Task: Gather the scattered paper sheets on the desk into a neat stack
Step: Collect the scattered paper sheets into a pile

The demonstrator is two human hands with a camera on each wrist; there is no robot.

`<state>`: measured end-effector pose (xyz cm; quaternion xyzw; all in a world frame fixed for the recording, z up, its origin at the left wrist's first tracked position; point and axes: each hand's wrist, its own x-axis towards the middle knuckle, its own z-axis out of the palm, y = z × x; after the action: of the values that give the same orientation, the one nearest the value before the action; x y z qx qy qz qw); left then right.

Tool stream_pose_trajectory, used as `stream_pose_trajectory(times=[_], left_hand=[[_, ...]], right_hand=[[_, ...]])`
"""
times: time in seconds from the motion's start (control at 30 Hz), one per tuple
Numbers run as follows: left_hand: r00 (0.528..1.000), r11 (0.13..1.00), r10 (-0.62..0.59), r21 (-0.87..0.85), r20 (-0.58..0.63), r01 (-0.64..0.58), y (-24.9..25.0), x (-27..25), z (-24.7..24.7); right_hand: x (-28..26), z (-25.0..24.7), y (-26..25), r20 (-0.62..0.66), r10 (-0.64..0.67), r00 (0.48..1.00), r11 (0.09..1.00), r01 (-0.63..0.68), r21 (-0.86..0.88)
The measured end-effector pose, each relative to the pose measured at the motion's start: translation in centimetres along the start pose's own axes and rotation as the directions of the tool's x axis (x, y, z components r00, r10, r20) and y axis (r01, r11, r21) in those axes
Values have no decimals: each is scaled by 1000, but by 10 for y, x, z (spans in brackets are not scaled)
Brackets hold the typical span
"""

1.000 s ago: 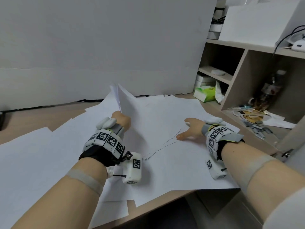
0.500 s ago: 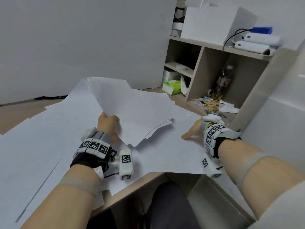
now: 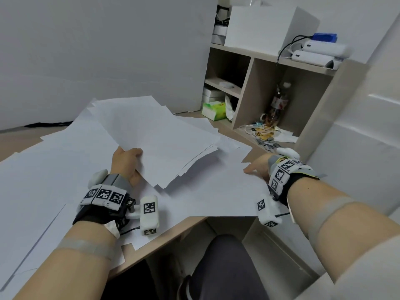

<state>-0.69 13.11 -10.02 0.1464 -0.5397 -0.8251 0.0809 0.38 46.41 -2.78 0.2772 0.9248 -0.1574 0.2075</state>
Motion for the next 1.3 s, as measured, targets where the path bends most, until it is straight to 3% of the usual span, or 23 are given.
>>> stream_pose_trajectory(times=[0.1,0.2,0.27,0.3,0.33,0.4,0.5,0.67,0.73,0.83,0.87,0.97,1.03,1.13,1.23,1.3], left_hand=[[1000,1000,-23,-6,4,23,2,-1,-3],[999,999,-41,-10,15,42,2,-2,-5],[999,999,-49,-14,19,49,1,-3,-3],[999,999,-49,-15,22,50,2,-4,-3],[999,999,-47,-19,25,47,2,-5,-3],[998,999,-48,-23,37,49,1,-6,-2],[996,998,-56,-31,65,58,-2,-6,0],[989,994,-95,-35,115,99,-4,-8,5],[984,992,-118,-29,136,123,-6,-8,5],[977,988,-147,-18,156,152,-5,-11,6],[974,986,-157,-22,161,162,-5,-12,7],[972,980,-179,-61,154,190,-3,-12,5],[969,975,-189,-90,161,205,-2,-15,7],[962,964,-204,-135,181,230,0,-18,11],[940,913,-226,-280,255,296,-1,-19,10],[912,894,-249,-285,325,346,-1,-17,8]], right_hand=[[4,-4,15,4,-11,1000,995,10,95],[9,-3,26,60,-24,998,940,3,340],[7,-7,22,-45,-39,998,900,55,432],[3,-12,19,-181,-39,983,905,112,411],[-5,-19,14,-349,-48,936,918,179,355],[-17,-31,11,-604,-66,794,888,323,328],[-33,-43,-2,-775,-46,630,763,523,380],[-66,-49,-46,-912,-152,380,576,784,231],[-77,-38,-64,-913,-250,322,505,848,160],[-85,-14,-86,-827,-505,247,464,886,-19],[-86,-5,-92,-772,-581,258,465,883,-55],[-79,24,-104,-550,-745,378,483,874,-53],[-74,41,-106,-417,-805,422,504,857,-106],[-66,58,-106,-242,-822,515,557,815,-158],[-67,66,-104,-119,-818,562,575,803,-158],[-68,67,-104,-66,-804,592,593,787,-171]])
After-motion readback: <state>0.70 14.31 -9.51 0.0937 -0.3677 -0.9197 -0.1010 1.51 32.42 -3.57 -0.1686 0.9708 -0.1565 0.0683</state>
